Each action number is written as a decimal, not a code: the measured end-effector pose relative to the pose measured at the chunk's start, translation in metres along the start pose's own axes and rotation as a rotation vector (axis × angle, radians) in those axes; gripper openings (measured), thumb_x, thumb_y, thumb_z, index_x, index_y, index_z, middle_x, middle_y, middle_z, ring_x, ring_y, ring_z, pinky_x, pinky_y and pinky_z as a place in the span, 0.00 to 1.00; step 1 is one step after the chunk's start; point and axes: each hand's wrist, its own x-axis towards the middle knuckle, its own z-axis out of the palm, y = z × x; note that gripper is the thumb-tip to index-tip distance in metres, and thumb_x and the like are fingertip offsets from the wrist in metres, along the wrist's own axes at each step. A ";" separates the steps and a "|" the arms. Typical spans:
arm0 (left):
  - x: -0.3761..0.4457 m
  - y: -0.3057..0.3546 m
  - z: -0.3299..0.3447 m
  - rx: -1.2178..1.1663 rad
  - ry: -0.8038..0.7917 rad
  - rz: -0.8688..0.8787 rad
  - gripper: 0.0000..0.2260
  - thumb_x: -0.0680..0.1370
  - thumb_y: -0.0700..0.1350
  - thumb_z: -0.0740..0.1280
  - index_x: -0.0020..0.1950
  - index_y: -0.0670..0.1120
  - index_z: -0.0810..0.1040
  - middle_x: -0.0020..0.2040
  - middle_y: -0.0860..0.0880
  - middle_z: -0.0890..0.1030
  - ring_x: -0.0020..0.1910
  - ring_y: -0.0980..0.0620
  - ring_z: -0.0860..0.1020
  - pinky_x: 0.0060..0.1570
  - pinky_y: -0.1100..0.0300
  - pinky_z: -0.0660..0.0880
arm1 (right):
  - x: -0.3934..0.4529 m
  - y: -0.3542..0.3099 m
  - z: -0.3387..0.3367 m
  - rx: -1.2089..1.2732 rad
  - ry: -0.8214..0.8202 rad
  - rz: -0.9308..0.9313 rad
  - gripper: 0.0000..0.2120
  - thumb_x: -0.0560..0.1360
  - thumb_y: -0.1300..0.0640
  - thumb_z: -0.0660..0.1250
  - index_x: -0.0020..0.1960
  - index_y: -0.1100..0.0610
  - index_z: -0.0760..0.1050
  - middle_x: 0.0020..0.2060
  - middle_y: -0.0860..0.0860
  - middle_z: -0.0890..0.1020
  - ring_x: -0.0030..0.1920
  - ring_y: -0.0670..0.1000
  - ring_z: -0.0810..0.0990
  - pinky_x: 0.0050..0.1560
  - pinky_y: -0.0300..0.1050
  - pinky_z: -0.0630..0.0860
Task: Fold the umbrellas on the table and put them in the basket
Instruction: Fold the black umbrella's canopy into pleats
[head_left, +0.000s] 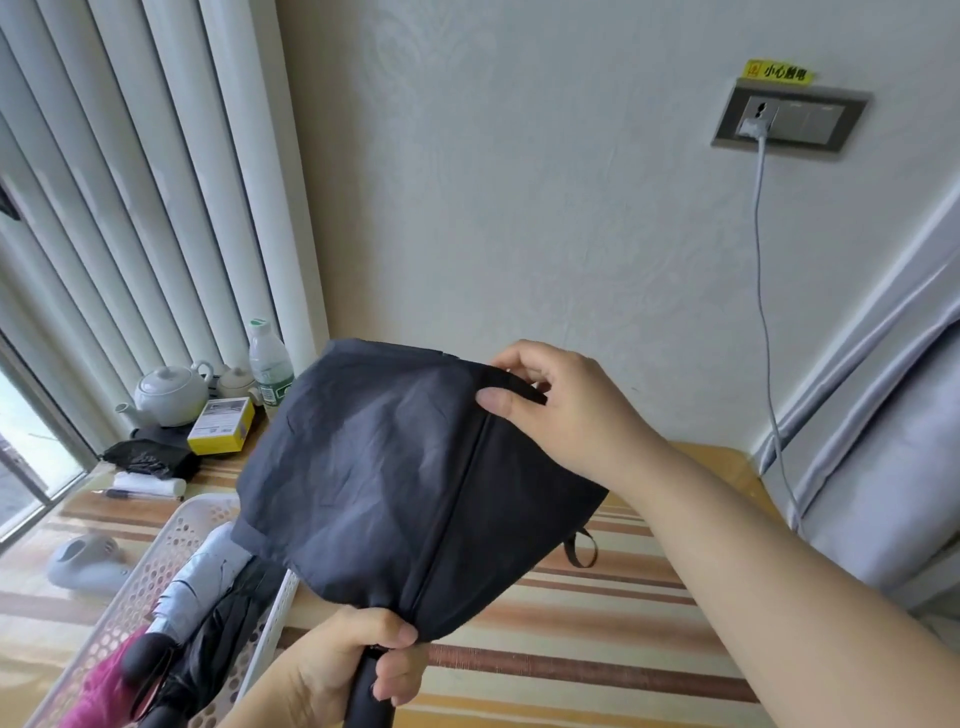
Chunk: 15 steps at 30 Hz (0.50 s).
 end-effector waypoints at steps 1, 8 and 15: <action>-0.001 0.002 0.003 0.014 -0.011 -0.032 0.21 0.53 0.45 0.80 0.32 0.38 0.71 0.20 0.47 0.66 0.19 0.50 0.65 0.27 0.59 0.67 | 0.004 -0.001 0.004 -0.012 0.009 0.006 0.08 0.75 0.50 0.69 0.54 0.49 0.79 0.46 0.38 0.80 0.46 0.32 0.74 0.46 0.20 0.66; 0.002 0.003 0.024 0.093 0.012 -0.102 0.16 0.59 0.49 0.72 0.22 0.43 0.68 0.19 0.47 0.65 0.20 0.50 0.65 0.29 0.59 0.67 | 0.018 0.010 0.024 -0.034 0.152 0.061 0.08 0.77 0.51 0.68 0.51 0.55 0.74 0.40 0.49 0.80 0.41 0.47 0.77 0.38 0.30 0.68; 0.002 0.009 0.032 0.090 -0.041 -0.029 0.22 0.59 0.49 0.71 0.41 0.31 0.79 0.19 0.46 0.72 0.18 0.51 0.64 0.25 0.62 0.67 | 0.017 0.026 0.011 0.141 0.036 0.095 0.07 0.78 0.56 0.66 0.53 0.46 0.72 0.48 0.45 0.83 0.52 0.44 0.80 0.51 0.35 0.71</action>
